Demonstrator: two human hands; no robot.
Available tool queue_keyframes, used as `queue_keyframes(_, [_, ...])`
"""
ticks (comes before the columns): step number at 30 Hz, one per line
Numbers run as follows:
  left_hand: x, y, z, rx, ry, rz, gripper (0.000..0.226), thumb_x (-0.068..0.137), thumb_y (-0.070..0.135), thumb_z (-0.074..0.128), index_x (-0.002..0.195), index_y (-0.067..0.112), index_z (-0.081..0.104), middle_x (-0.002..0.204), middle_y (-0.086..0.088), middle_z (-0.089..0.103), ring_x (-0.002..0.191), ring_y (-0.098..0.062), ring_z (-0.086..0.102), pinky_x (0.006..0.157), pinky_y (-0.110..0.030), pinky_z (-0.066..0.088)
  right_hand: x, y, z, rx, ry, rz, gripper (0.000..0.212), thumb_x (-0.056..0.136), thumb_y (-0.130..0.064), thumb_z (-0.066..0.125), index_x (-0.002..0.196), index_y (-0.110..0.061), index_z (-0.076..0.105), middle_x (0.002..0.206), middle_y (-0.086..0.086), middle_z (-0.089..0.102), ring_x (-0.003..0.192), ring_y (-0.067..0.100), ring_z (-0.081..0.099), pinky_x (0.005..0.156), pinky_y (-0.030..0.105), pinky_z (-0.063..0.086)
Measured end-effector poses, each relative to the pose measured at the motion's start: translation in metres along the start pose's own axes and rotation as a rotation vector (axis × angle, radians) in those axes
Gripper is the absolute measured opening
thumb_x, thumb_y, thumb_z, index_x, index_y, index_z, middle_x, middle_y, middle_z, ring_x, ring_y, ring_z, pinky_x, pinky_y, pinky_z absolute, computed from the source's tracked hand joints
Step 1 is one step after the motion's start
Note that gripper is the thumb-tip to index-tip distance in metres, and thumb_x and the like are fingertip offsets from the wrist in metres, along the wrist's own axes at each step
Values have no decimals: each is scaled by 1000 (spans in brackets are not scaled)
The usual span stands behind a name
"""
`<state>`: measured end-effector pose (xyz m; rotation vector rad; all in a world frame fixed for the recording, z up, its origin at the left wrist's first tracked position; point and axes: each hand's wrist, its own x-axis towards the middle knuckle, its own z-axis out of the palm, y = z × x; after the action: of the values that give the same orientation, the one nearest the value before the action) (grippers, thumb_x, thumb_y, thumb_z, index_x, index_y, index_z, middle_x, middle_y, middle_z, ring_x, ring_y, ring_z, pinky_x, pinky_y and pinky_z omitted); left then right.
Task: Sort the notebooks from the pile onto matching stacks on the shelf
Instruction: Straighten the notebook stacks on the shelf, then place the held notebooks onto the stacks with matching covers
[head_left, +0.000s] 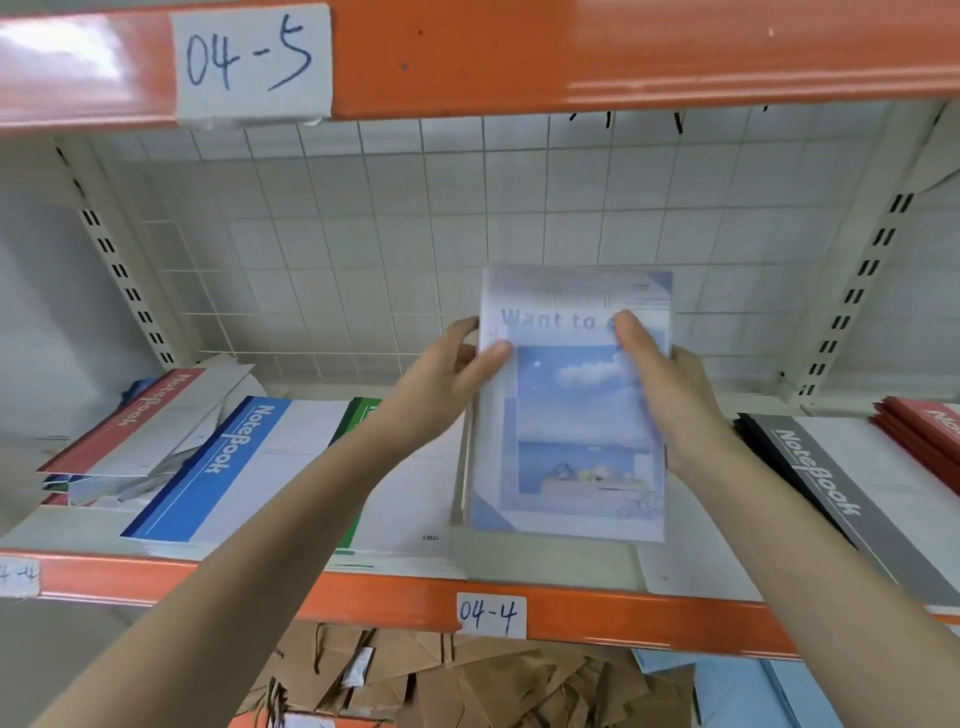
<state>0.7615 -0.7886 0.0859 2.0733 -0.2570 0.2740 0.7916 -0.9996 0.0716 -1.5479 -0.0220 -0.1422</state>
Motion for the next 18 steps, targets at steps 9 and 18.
queue_keyframes(9, [-46, -90, -27, 900, -178, -187, 61, 97, 57, 28, 147, 23, 28, 155, -2, 26, 143, -21, 19, 116, -39, 16, 20, 51, 2, -222, -150, 440, 67, 83, -54, 61, 135, -13, 49, 146, 5, 39, 133, 21, 38, 98, 30, 29])
queue_keyframes(18, [-49, -95, -7, 977, -166, -135, 54, 99, 51, 27, 145, 22, 31, 154, -1, 25, 144, -23, 18, 116, -39, 14, 31, 45, 13, -341, -192, 583, 81, 64, -67, 67, 128, -19, 57, 138, 7, 51, 117, 24, 55, 102, 35, 41])
